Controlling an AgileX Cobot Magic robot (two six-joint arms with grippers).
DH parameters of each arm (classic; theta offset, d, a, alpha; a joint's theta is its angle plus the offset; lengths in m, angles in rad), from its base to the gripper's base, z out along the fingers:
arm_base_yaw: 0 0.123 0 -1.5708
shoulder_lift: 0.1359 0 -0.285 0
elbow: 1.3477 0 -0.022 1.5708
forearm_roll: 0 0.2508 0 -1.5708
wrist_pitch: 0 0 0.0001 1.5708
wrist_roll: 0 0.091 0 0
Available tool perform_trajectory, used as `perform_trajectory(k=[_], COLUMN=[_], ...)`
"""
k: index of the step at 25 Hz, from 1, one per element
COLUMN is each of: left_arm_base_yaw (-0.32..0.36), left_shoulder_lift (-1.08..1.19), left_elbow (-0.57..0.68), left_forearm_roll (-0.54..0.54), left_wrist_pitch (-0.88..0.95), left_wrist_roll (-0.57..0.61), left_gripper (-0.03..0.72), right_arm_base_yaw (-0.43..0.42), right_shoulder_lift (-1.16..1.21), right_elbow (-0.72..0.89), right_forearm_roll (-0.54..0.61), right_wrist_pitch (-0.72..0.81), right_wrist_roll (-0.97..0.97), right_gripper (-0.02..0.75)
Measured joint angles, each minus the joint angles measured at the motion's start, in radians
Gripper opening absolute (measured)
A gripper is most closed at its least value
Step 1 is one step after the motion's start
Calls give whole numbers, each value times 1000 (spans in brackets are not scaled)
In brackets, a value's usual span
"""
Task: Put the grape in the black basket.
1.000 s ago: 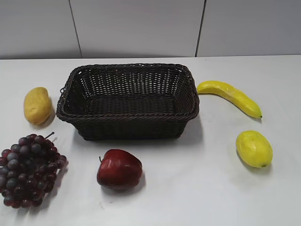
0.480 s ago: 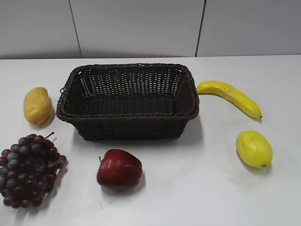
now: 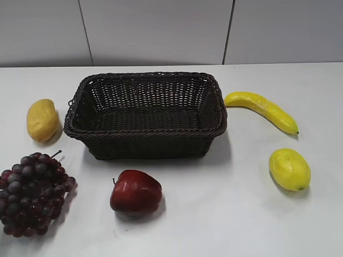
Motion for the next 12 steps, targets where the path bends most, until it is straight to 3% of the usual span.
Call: perform_trajectory(k=[12], left_arm_base_yaw=[-100], left_shoulder_lift=[290], left_elbow=[-1], left_forearm_roll=[-8], left_wrist_pitch=[-273], left_wrist_roll=[57], left_gripper=[649], right_arm_base_yaw=[0], right_shoulder_lift=[0], right_elbow=[0], right_forearm_roll=[0], right_wrist_pitch=[0], right_wrist_roll=[0], right_gripper=[590])
